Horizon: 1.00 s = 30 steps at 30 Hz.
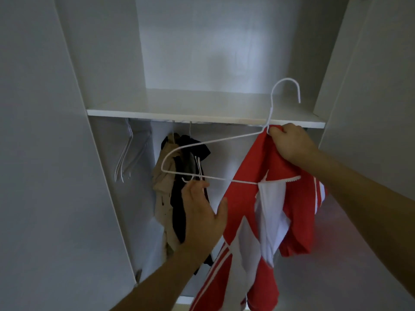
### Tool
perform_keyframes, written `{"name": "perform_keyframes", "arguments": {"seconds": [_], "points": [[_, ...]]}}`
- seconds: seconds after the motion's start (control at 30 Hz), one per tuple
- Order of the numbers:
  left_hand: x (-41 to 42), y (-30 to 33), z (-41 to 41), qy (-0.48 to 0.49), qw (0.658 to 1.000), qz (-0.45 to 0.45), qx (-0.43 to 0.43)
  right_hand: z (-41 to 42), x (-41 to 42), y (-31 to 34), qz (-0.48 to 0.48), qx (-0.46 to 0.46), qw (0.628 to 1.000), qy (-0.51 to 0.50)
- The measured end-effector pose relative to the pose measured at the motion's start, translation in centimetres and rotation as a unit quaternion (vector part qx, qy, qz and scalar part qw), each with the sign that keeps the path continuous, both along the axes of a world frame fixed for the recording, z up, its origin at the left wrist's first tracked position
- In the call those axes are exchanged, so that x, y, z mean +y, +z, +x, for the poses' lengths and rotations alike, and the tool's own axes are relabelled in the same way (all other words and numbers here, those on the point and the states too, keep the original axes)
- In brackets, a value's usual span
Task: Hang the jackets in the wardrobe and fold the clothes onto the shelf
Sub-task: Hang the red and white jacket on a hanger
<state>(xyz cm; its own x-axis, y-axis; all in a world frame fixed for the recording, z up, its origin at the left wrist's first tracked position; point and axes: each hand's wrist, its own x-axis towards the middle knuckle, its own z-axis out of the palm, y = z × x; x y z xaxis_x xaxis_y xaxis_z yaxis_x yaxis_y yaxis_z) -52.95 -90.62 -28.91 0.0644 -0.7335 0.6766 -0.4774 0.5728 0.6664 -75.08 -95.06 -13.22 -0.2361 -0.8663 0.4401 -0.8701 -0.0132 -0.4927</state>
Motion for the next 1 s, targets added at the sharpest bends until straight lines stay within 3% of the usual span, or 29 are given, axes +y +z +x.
{"name": "perform_keyframes", "arguments": {"seconds": [0.03, 0.1, 0.13, 0.17, 0.37, 0.43, 0.47, 0.53, 0.6, 0.63, 0.73, 0.87, 0.93, 1.0], "points": [[-0.3, -0.1, -1.0, -0.076, 0.981, 0.162, 0.081, 0.1, 0.1, 0.2, -0.006, -0.003, 1.0, -0.003], [-1.7, 0.6, -2.5, -0.256, 0.856, 0.415, 0.172, 0.2, 0.4, 0.3, -0.023, -0.004, 1.0, -0.009], [-2.7, 0.8, -2.5, -0.307, 0.815, 0.466, 0.152, 0.1, 0.6, 0.3, -0.033, 0.001, 0.999, -0.011], [-3.8, 1.1, -2.3, -0.324, 0.804, 0.482, 0.125, -0.2, 0.9, 0.2, -0.041, 0.01, 0.999, -0.014], [-10.2, 7.7, 5.3, -0.377, 0.777, 0.478, 0.163, -3.6, 3.0, -1.8, -0.062, 0.061, 0.996, -0.032], [-11.8, 10.5, 7.2, -0.32, 0.79, 0.51, 0.118, -3.5, 3.1, -2.9, -0.037, 0.108, 0.993, -0.023], [-12.2, 11.9, 7.7, -0.292, 0.807, 0.508, 0.072, -3.2, 3.0, -3.2, -0.032, 0.124, 0.992, -0.022], [-12.2, 14.5, 7.9, -0.222, 0.864, 0.441, -0.097, -2.5, 2.8, -3.2, -0.031, 0.132, 0.99, -0.042], [-11.3, 16.8, 7.5, -0.143, 0.884, 0.375, -0.239, -2.0, 2.3, -2.8, -0.019, 0.14, 0.987, -0.083], [-10.8, 17.4, 7.1, -0.113, 0.888, 0.364, -0.259, -1.6, 2.2, -2.6, -0.009, 0.146, 0.984, -0.1], [-9.7, 17.6, 5.3, -0.114, 0.897, 0.402, -0.144, 0.1, 1.8, -1.6, -0.003, 0.144, 0.983, -0.115], [-7.6, 17.1, 1.8, -0.215, 0.854, 0.463, 0.1, 4.0, 1.9, -0.2, -0.005, 0.123, 0.992, -0.036], [-7.1, 17.8, 0.4, -0.234, 0.847, 0.456, 0.14, 5.6, 2.2, 0.1, -0.012, 0.111, 0.993, 0.034], [-7.0, 19.3, 0.2, -0.223, 0.86, 0.424, 0.175, 6.1, 2.9, 0.3, -0.036, 0.034, 0.99, 0.129]]}}
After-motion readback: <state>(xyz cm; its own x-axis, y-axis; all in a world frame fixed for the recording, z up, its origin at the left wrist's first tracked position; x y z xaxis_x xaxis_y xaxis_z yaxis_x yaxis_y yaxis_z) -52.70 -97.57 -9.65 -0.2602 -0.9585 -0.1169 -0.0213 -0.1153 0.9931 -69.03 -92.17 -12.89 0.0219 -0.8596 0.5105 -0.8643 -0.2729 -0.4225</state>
